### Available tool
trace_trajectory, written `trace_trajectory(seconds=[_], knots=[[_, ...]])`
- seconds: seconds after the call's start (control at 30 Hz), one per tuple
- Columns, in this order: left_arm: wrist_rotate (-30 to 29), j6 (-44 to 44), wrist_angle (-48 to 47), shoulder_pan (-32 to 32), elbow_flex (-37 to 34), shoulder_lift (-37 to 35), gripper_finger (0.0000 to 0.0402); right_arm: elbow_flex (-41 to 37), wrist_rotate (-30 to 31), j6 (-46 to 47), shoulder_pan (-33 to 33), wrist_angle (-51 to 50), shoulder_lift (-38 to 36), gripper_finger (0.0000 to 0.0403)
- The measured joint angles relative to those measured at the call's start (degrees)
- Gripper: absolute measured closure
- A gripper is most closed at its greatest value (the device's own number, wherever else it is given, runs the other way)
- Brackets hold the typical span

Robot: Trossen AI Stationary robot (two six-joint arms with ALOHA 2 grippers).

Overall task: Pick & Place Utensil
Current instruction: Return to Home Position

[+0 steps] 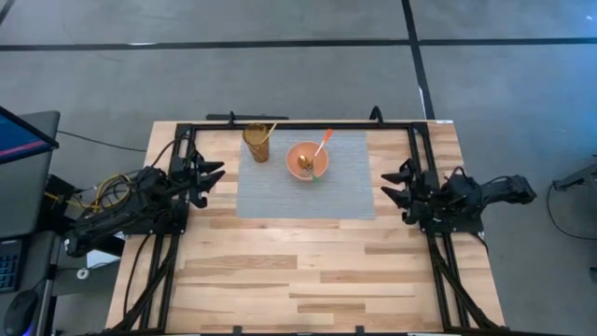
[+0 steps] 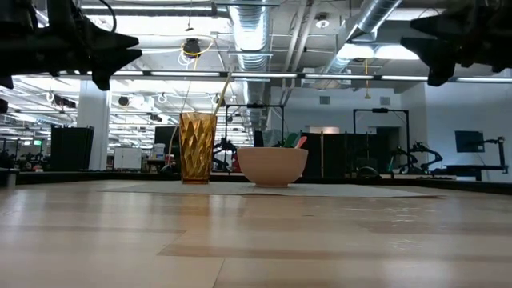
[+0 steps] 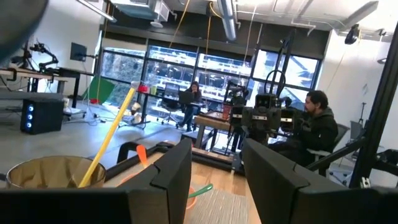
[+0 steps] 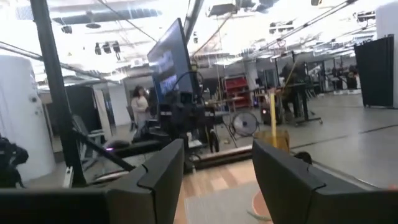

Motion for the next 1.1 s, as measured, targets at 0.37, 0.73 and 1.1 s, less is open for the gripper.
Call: trace_trajectory(seconds=[0.37,0.73,1.1], knots=[[-0.01,0.00,0.01,0.00,0.02,0.05,0.0257,0.00,0.03,-0.22,-0.62,-6.44,0.01,0.0221],[-0.01,0.00,0.03,0.00,0.02,0.05,0.0257,-0.02,0.03,-0.11,-0.70,-6.45,0.01,0.0220],[-0.01,0.00,0.03,0.00,0.04,0.05,0.0257,-0.02,0.03,-0.07,-0.68,-6.45,0.01,0.0219]])
